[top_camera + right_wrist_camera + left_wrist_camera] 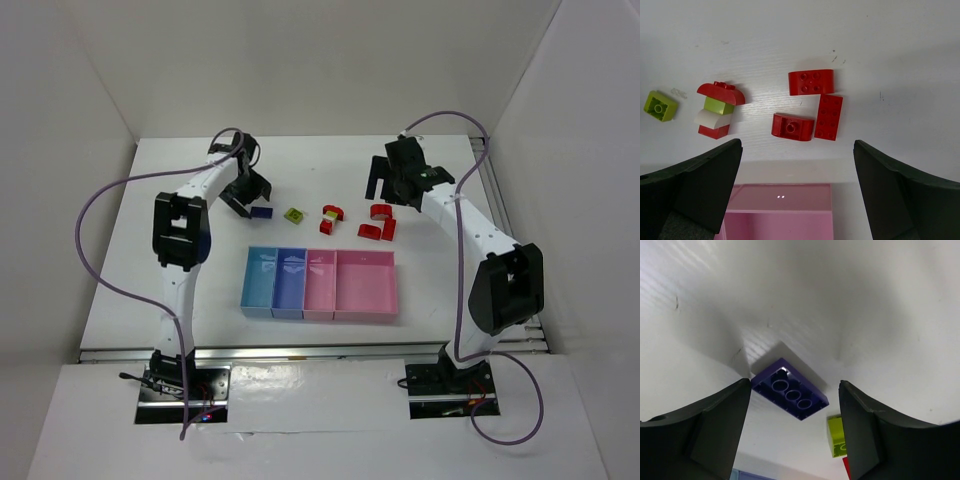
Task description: Sort the legos into containers by color
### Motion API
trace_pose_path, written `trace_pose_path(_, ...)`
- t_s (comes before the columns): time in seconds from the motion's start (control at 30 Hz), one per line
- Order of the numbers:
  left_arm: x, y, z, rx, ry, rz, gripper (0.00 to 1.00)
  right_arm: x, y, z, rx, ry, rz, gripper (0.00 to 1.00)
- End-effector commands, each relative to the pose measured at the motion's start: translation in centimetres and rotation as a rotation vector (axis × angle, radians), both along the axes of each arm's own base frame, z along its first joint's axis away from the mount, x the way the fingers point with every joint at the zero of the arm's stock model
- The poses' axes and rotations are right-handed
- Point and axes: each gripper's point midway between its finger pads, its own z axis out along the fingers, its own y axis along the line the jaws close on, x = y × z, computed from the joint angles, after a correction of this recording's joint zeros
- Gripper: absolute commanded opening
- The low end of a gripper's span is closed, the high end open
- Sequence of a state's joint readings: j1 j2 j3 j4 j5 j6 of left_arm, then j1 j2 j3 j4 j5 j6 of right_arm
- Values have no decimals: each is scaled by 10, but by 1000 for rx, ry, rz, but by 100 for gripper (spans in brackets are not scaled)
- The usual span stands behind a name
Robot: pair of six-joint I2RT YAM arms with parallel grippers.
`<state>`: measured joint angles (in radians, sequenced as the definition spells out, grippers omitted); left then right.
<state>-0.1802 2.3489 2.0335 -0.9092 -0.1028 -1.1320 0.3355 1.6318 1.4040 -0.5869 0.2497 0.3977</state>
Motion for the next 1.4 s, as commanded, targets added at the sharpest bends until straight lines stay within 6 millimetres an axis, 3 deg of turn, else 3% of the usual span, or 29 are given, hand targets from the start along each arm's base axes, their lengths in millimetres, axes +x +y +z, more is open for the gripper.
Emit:
trace_pose_path(0.0,10,12,-5,21,-4,16,81,2,-5,23,4,-67,-6,100)
trace_pose_path(0.2,12,11,-9,29,0,-52,79,2,-3,12,2,-39,1,100)
trace_pose_path(0.27,20,6,-5,11,-25,-83,80,2,-3,12,2,-38,1,100)
trace_pose_path(0.33,19,-1,-14,4,-14,-135,80,5,-2,8,-1,-30,1,100)
trace_pose_path(0.43,11,-11,-7,21,-1,-176,80,3,-3,7,-4,-21,1,100)
trace_pose_path(0.57,-8,-12,-11,29,40,-162,82,3,2,0,9,-10,17,100)
trace_pose_path(0.7,-13,-12,-13,22,55,-130,81,3,4,-7,13,3,24,100)
trace_pose_path(0.8,-14,-12,-11,19,55,-121,92,2,3,-12,1,20,30,100)
trace_pose_path(0.9,-15,-16,-6,-1,49,-148,97,0,2,-15,-2,29,30,100)
trace_pose_path(1.03,-13,-23,-7,-34,45,-194,97,0,2,-15,-2,29,30,100)
trace_pose_path(1.17,-37,-21,-11,-49,108,-141,100,2,7,-24,6,53,44,100)
trace_pose_path(1.37,-42,-32,-5,-100,103,-109,100,2,8,-26,4,63,56,100)
